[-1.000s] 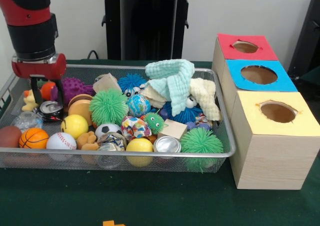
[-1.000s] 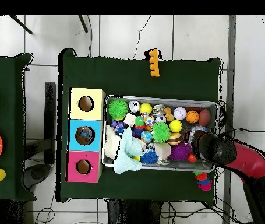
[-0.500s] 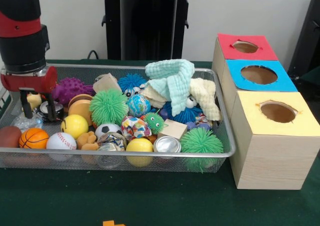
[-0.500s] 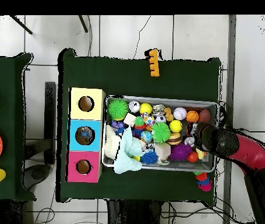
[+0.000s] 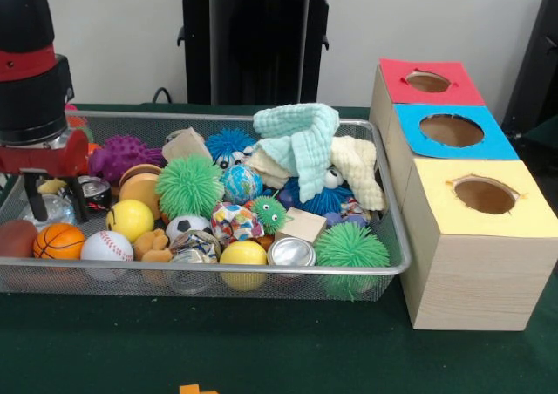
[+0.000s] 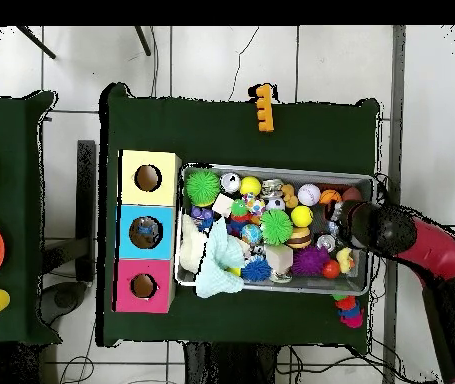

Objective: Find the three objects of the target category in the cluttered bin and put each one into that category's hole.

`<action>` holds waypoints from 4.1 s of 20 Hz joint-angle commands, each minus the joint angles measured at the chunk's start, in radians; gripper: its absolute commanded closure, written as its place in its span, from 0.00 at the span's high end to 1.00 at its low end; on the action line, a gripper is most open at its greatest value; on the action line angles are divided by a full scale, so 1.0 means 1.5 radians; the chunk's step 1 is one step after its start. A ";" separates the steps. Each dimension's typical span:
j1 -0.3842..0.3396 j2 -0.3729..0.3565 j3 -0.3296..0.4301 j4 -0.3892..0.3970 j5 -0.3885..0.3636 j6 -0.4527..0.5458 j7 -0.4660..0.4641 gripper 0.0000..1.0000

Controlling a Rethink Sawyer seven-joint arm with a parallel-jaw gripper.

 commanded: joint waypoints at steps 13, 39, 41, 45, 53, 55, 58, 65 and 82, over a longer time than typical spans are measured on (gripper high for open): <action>-0.023 0.001 0.054 -0.010 -0.039 0.054 -0.131 1.00; 0.040 0.107 -0.006 -0.043 -0.196 -0.054 -0.054 1.00; 0.035 0.093 -0.007 -0.033 -0.192 -0.042 -0.065 1.00; 0.015 0.074 -0.008 -0.014 -0.194 -0.026 -0.086 1.00; -0.012 0.087 0.007 -0.023 -0.196 -0.021 -0.118 1.00; -0.018 0.091 0.015 -0.023 -0.200 -0.030 -0.127 1.00; -0.034 0.095 0.036 -0.014 -0.208 -0.057 -0.139 0.00; -0.024 0.093 0.035 -0.020 -0.212 -0.033 -0.152 0.00; -0.022 0.082 0.014 0.015 -0.227 -0.080 -0.104 0.00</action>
